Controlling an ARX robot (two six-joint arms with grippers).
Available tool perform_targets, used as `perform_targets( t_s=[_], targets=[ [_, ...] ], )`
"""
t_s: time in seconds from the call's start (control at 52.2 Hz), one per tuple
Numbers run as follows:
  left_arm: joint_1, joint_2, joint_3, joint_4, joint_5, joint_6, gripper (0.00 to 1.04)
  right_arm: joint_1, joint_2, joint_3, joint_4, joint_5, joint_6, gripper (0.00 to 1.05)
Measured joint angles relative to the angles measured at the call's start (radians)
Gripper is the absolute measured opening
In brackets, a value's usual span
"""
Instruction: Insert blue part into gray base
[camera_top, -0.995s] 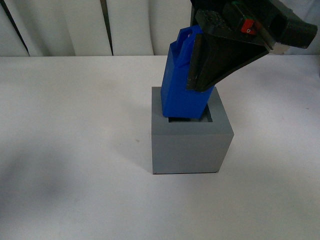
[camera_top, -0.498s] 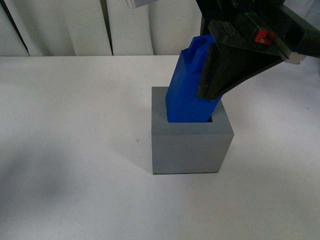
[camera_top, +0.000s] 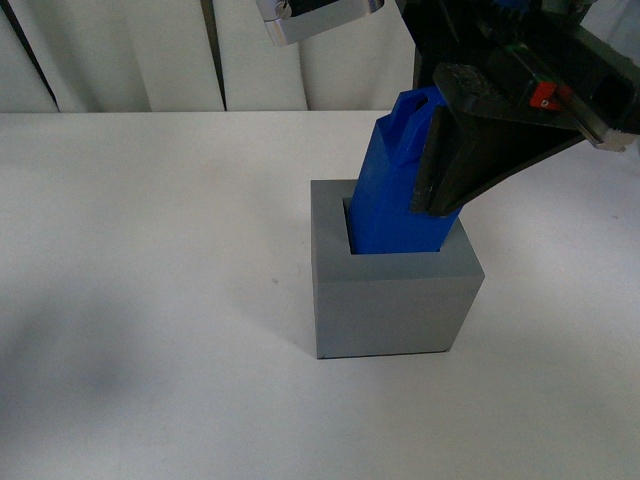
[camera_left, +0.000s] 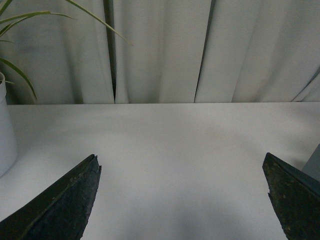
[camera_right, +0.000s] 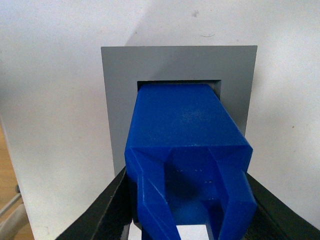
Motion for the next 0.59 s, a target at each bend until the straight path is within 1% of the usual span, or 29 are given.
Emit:
perform_targets(
  t_s=[0.134,0.191,0.268,0.306,0.402,0.517,0.593],
  targets=[
    [0.0,0.0,0.0,0.0,0.0,0.0,0.99,0.003,0.016,-0.019,0.004,-0.009,0.001,0.75],
    [0.0,0.0,0.0,0.0,0.0,0.0,0.99,0.003,0.018,-0.02,0.006,-0.017,0.002,0.82],
    [0.0,0.0,0.0,0.0,0.0,0.0,0.99,-0.003,0.015,-0.016,0.01,-0.043,0.009,0.98],
    [0.0,0.0,0.0,0.0,0.0,0.0,0.99,-0.005,0.01,-0.016,0.014,-0.05,0.012,0.99],
    [0.0,0.0,0.0,0.0,0.0,0.0,0.99,-0.01,-0.002,-0.016,0.018,-0.061,0.012,0.97],
    [0.0,0.0,0.0,0.0,0.0,0.0,0.99,-0.032,-0.051,-0.031,0.034,-0.078,0.011,0.97],
    [0.0,0.0,0.0,0.0,0.0,0.0,0.99,-0.049,-0.092,-0.049,0.05,-0.11,0.012,0.97]
  ],
)
